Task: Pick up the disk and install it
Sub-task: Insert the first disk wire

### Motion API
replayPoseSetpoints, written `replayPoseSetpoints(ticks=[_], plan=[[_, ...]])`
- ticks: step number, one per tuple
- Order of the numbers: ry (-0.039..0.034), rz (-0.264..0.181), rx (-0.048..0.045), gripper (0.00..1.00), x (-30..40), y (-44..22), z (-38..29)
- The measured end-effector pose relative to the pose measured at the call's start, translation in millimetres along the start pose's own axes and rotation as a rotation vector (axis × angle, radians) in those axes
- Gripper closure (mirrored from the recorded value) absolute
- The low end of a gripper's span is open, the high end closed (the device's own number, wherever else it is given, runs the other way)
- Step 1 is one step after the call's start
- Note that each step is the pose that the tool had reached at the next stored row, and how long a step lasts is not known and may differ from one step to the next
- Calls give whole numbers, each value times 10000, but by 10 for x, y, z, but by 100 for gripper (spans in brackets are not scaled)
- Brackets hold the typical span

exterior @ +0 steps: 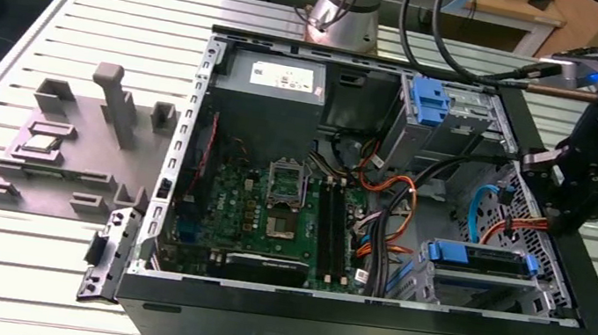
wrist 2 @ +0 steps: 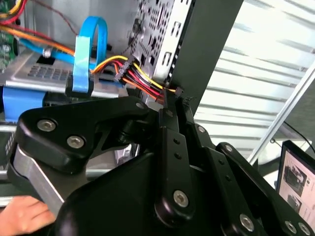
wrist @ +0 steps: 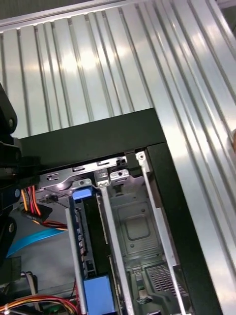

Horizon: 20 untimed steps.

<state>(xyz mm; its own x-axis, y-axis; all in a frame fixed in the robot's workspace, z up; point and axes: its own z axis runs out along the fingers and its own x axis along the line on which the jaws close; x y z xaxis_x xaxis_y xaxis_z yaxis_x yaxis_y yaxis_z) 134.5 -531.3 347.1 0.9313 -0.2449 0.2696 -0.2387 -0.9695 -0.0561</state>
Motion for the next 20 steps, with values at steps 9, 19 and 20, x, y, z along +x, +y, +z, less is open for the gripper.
replayPoseSetpoints(ticks=[9, 19, 20], plan=[[12, -12, -45, 81, -3, 0, 13], [9, -12, -40, 83, 0, -1, 8], [9, -12, -39, 83, 3, -1, -1]])
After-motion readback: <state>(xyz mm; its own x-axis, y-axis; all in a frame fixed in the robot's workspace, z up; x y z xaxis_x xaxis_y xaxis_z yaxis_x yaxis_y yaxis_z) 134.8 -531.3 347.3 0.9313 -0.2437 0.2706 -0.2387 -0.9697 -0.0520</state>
